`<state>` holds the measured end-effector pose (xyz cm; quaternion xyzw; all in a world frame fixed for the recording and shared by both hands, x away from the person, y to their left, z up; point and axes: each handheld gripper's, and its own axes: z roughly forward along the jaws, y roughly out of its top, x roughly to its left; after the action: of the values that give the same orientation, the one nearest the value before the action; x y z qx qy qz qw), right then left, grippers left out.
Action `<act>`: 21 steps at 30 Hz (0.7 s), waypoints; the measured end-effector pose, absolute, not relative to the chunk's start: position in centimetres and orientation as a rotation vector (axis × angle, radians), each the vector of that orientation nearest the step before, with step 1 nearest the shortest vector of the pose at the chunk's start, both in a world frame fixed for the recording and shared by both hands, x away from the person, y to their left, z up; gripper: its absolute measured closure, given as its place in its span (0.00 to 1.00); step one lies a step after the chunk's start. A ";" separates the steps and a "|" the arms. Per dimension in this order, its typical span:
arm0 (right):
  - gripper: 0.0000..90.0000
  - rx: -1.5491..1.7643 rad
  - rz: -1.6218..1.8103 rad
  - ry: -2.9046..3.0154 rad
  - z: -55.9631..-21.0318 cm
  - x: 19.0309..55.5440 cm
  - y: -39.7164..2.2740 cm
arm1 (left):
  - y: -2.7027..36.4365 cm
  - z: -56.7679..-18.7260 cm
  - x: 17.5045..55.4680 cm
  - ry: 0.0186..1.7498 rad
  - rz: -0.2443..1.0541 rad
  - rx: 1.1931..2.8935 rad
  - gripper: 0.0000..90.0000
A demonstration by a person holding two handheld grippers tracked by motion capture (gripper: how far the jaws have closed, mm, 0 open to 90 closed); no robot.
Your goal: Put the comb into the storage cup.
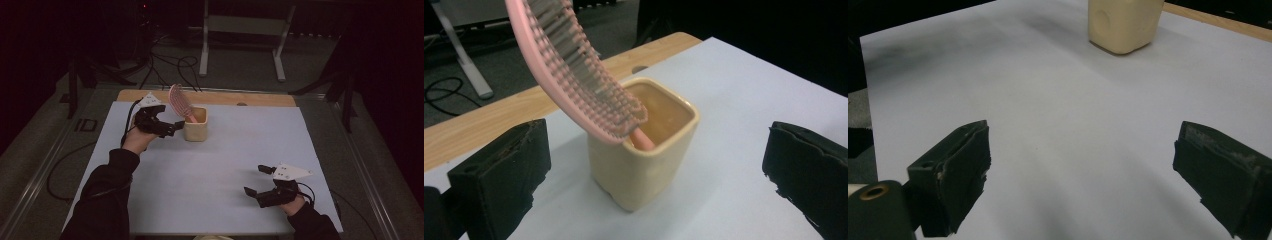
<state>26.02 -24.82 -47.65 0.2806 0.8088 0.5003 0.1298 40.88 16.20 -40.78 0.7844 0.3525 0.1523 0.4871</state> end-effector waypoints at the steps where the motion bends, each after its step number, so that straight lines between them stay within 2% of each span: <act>1: 0.09 0.816 1.454 2.349 -47.6 26.0 -24.8 | 16.2 -40.9 40.7 0.854 0.370 1.908 0.00; 21: 0.09 0.819 1.451 2.353 -47.7 26.0 -24.7 | 16.8 -44.1 35.7 0.781 0.362 1.997 0.00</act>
<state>26.02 -24.68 -47.66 0.2816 0.8093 0.4991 0.1290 35.72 16.80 -44.09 0.8130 0.3181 0.1473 0.4649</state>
